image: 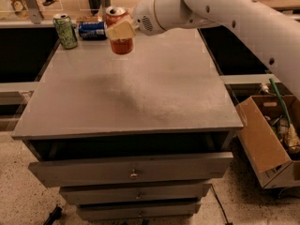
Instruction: Move orange can near blue chip bag
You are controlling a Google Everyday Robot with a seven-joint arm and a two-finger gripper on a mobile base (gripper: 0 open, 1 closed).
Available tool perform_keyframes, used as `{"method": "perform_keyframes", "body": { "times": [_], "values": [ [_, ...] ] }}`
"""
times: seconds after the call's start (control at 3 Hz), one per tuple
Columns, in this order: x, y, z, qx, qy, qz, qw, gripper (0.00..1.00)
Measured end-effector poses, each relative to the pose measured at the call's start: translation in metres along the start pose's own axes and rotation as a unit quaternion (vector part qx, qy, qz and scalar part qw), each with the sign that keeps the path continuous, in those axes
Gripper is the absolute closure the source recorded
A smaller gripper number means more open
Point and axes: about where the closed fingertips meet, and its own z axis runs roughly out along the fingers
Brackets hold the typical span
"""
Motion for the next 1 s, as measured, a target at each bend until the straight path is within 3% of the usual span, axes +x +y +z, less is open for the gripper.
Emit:
{"method": "perform_keyframes", "body": {
  "times": [1.0],
  "values": [
    [0.057, 0.012, -0.047, 0.017, 0.027, 0.035, 0.9989, 1.0]
  ]
}}
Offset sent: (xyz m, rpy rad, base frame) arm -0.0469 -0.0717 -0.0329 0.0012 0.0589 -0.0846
